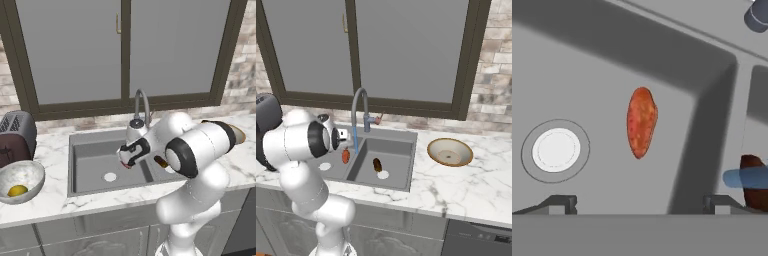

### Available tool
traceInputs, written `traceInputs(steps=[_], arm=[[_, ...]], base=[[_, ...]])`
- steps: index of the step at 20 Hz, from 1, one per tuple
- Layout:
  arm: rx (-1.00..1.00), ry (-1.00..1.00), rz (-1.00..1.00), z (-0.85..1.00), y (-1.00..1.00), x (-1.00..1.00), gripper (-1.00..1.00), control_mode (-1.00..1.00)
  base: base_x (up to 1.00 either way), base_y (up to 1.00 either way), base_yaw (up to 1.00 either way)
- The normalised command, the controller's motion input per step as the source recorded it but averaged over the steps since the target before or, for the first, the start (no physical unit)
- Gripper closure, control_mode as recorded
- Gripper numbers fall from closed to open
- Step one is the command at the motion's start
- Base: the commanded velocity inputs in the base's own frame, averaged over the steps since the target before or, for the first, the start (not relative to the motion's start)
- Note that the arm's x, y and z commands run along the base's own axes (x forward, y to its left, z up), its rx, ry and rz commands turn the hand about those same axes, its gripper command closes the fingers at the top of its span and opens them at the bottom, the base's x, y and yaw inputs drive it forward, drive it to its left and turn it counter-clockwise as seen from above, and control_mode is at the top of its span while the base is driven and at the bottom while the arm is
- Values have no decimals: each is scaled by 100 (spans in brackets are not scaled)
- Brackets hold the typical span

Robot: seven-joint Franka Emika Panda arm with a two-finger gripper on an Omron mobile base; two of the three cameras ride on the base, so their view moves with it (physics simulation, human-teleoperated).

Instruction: Pick the sweet potatos from the sink and place them in one bowl. Place the lemon in the other bowl. Then turn off the sink faucet.

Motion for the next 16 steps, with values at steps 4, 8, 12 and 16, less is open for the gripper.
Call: traceInputs(steps=[4,8,12,16], arm=[[0,11,0,-30,19,46,-100,-100],[0,2,-1,-49,2,13,-100,-100],[0,0,-1,-41,0,10,-100,-100],[0,0,-2,-34,0,11,-100,-100]], base=[[0,0,0],[0,0,0],[0,0,0],[0,0,0]])
